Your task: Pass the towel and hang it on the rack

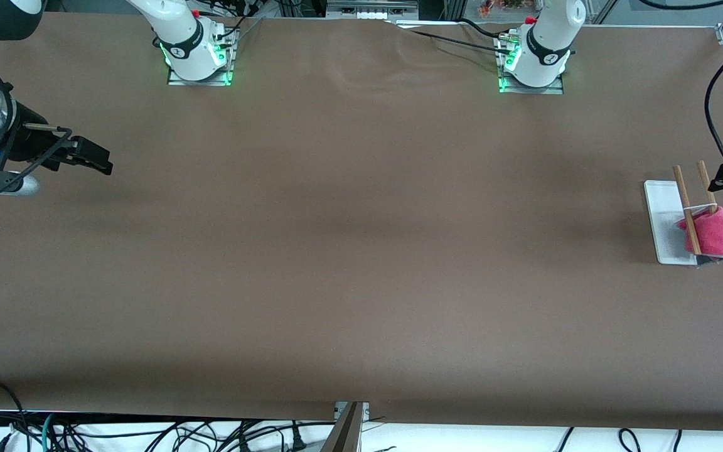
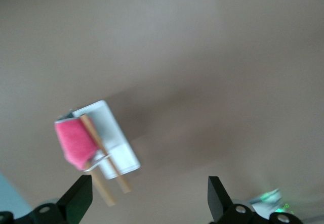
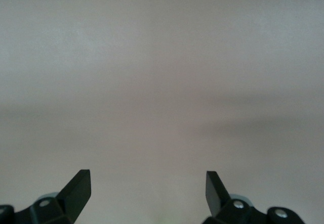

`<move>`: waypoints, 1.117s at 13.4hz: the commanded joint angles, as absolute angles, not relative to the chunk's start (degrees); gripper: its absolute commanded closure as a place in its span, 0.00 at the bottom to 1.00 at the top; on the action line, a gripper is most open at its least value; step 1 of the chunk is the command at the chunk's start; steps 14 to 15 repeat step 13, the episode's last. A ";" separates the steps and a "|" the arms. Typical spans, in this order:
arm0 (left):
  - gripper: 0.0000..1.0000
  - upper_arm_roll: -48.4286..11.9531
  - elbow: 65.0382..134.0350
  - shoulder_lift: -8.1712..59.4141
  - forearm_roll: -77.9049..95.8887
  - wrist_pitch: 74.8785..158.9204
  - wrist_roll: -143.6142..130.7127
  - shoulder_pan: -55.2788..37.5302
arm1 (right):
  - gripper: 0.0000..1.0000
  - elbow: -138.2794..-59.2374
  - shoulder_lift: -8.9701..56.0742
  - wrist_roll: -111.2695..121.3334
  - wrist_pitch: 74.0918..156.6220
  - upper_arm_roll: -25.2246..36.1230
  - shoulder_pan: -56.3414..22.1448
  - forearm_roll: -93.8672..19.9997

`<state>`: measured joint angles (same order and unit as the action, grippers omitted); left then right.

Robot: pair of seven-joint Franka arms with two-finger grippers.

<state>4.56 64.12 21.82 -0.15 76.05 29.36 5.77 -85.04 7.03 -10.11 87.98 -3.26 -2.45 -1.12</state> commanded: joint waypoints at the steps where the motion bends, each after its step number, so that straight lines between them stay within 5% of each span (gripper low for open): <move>1: 0.00 5.27 71.14 14.18 5.26 78.89 14.47 3.78 | 0.00 -85.52 6.33 -9.93 88.07 -3.34 -2.55 -0.44; 6: 0.00 -5.06 98.66 -3.58 -3.83 93.41 -0.23 2.46 | 0.00 -85.52 6.07 -10.02 87.98 -3.34 -2.55 -0.70; 15: 0.00 -4.75 100.28 -4.22 -1.87 93.69 -1.67 1.23 | 0.00 -85.52 5.98 -10.11 87.81 -3.34 -2.55 -1.23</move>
